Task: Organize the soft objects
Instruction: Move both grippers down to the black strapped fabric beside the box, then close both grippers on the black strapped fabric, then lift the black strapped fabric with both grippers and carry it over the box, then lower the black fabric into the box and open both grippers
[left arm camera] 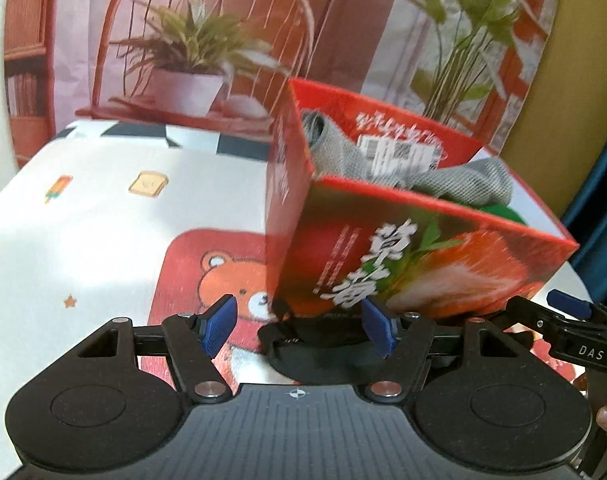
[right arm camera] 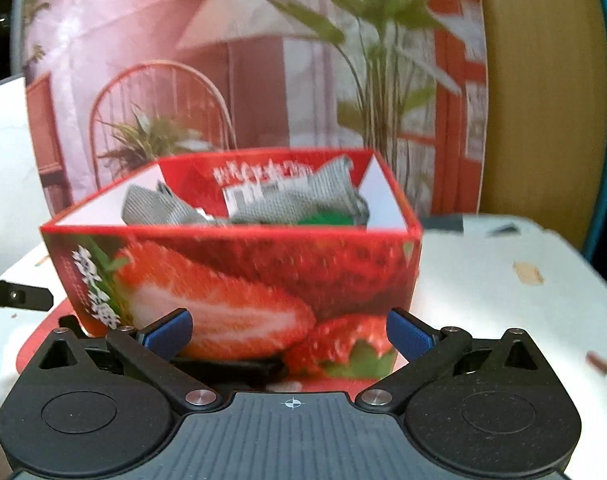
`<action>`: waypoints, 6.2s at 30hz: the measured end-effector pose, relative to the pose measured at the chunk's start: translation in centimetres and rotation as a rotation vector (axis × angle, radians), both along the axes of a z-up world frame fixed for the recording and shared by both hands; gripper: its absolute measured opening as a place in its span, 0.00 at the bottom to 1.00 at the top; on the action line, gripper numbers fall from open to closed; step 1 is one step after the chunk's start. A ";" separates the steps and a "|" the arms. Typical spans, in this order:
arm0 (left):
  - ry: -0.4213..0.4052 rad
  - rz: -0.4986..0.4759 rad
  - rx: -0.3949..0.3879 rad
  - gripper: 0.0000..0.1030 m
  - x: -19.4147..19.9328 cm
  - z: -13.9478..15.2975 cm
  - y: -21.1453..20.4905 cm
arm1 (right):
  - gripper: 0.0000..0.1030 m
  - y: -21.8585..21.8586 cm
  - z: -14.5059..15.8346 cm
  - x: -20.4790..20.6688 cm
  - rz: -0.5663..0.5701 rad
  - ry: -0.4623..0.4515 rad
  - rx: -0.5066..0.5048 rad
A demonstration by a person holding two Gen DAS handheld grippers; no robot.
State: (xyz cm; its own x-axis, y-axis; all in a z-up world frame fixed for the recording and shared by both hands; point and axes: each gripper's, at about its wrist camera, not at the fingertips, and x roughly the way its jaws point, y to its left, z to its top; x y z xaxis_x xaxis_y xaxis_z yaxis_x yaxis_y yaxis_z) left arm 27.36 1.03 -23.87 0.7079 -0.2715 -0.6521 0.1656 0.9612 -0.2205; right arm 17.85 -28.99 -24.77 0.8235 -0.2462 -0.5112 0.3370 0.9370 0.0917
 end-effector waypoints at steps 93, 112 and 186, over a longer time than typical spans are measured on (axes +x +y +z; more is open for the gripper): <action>0.077 -0.056 -0.023 0.19 -2.4 -3.6 1.3 | 0.19 1.7 0.7 -1.2 0.219 -0.022 0.120; -0.159 -0.080 -0.034 0.09 -4.4 3.4 0.6 | 0.11 2.2 2.5 -2.1 0.251 -0.038 0.024; -0.115 -0.193 0.228 0.09 9.5 5.6 -7.5 | 0.11 -3.8 5.1 8.9 0.211 0.108 -0.063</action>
State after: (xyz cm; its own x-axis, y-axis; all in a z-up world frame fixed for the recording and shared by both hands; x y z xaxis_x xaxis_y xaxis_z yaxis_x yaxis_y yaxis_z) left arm 36.82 -6.51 -18.28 0.7303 -0.2642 -0.6299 0.3612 0.9321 0.0279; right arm 26.77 -32.83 -19.65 0.8015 -0.1092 -0.5880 0.1383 0.9904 0.0046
